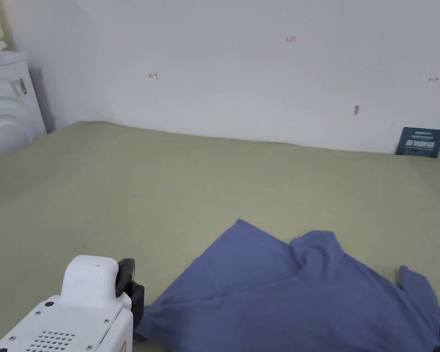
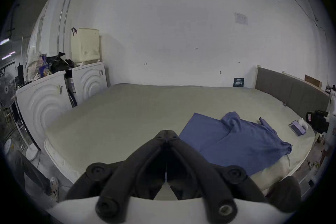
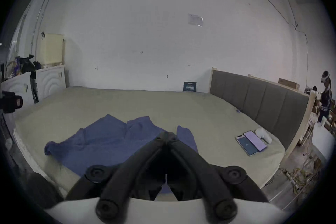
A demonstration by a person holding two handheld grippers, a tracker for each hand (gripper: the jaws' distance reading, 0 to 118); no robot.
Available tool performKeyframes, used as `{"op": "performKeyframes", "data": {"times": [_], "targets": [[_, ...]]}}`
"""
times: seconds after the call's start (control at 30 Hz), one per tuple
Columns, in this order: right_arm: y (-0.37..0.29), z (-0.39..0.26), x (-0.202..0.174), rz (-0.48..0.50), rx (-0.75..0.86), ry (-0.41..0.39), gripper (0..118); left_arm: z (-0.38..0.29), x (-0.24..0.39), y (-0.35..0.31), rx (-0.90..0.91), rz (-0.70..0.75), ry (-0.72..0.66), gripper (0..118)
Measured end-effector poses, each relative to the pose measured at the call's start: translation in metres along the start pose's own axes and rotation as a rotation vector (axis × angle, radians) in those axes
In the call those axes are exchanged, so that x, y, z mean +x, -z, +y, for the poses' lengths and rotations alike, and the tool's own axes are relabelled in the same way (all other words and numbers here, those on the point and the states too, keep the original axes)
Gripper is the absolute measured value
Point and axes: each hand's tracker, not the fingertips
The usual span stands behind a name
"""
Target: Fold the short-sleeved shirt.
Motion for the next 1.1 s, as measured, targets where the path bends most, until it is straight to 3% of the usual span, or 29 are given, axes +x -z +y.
{"op": "performKeyframes", "data": {"times": [0.13,0.43,0.5,0.53,0.6,0.63,0.67,0.83,0.87,0.93,1.03,1.1], "targets": [[0.009,-0.005,-0.009,0.023,-0.020,-0.017,1,0.000,-0.016,0.017,-0.062,0.018,0.020,0],[0.033,-0.026,-0.027,0.089,-0.113,-0.048,1,-0.044,-0.077,0.135,-0.539,-0.112,-0.122,0],[0.036,-0.031,-0.032,0.094,-0.135,-0.054,1,-0.056,-0.081,0.157,-0.606,-0.113,-0.097,0],[0.039,-0.033,-0.032,0.098,-0.147,-0.058,1,-0.061,-0.083,0.167,-0.625,-0.107,-0.089,10],[0.043,-0.038,-0.032,0.092,-0.155,-0.067,1,-0.068,-0.087,0.185,-0.702,-0.108,-0.128,95],[0.043,-0.039,-0.035,0.091,-0.162,-0.071,1,-0.073,-0.087,0.191,-0.745,-0.131,-0.153,117],[0.045,-0.041,-0.034,0.095,-0.170,-0.070,1,-0.076,-0.083,0.190,-0.745,-0.127,-0.163,118],[0.050,-0.047,-0.032,0.096,-0.200,-0.062,1,-0.096,-0.076,0.211,-0.804,-0.124,-0.108,114],[0.051,-0.048,-0.031,0.097,-0.205,-0.061,1,-0.098,-0.074,0.212,-0.804,-0.112,-0.103,97],[0.051,-0.049,-0.031,0.098,-0.219,-0.058,1,-0.096,-0.073,0.207,-0.778,-0.048,-0.032,82],[0.056,-0.051,-0.026,0.105,-0.248,-0.031,1,-0.087,-0.070,0.194,-0.743,-0.168,-0.044,1],[0.067,-0.052,-0.022,0.110,-0.289,-0.011,1,-0.085,-0.063,0.189,-0.727,-0.165,-0.053,1]]}}
